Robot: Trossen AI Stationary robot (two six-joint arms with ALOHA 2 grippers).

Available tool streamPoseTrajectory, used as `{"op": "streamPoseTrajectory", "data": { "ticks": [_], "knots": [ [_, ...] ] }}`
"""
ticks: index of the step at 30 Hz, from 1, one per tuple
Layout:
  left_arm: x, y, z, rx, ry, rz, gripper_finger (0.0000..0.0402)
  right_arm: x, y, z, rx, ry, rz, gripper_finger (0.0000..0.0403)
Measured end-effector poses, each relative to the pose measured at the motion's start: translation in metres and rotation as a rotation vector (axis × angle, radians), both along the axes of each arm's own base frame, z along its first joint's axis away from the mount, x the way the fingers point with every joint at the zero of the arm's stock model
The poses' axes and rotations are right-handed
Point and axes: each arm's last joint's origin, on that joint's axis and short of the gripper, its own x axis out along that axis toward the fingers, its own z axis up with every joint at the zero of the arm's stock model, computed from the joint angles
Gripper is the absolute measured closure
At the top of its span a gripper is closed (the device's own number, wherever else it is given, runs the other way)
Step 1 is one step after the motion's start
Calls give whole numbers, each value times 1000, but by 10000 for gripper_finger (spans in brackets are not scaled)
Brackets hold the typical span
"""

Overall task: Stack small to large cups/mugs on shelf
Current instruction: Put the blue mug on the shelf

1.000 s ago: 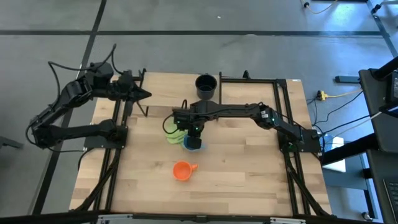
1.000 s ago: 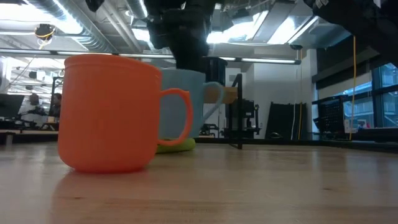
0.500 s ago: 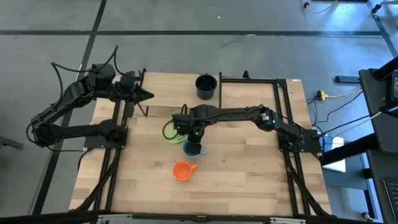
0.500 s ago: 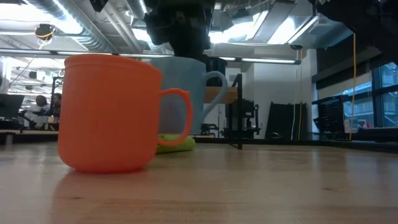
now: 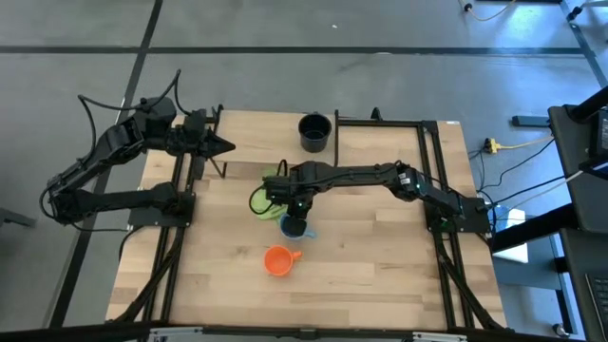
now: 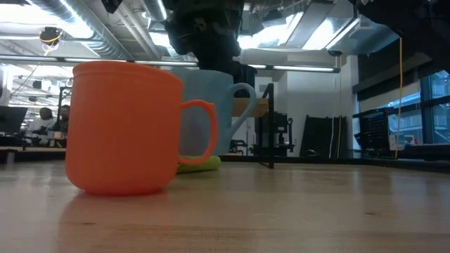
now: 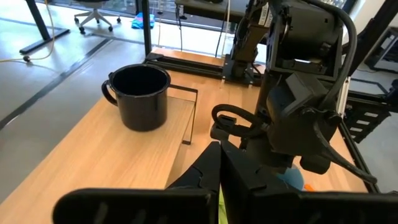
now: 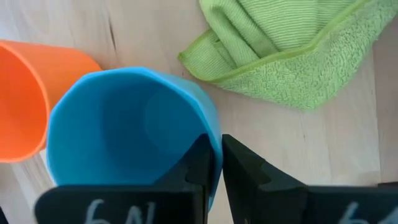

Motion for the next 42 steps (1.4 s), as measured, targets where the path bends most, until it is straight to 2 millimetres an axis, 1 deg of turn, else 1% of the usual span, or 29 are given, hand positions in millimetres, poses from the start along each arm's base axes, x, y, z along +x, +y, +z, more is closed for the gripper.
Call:
{"op": "streamPoseTrajectory", "data": {
  "ticks": [8, 13, 22, 27, 32, 35, 42],
  "knots": [
    [0, 0, 0, 15, 2, -14, 400, -3, 1, -1, 20, 41, -53, 366],
    [-1, -1, -2, 17, 23, -20, 395, -3, 2, -1, 26, 41, -75, 362],
    [-1, -1, -3, 25, 39, -27, 394, -3, 5, -1, 27, 43, -92, 319],
    [-1, -1, -3, 27, 39, -28, 394, -3, 4, -1, -9, 40, -104, 308],
    [-1, -1, -4, 25, 42, -28, 395, -3, 3, -1, -28, 39, -106, 314],
    [-2, -1, -4, 22, 47, -27, 398, -3, 2, -1, -69, 41, -113, 315],
    [-2, -1, -4, 21, 46, -27, 397, -7, -5, -2, -142, 72, -118, 291]
  ]
}}
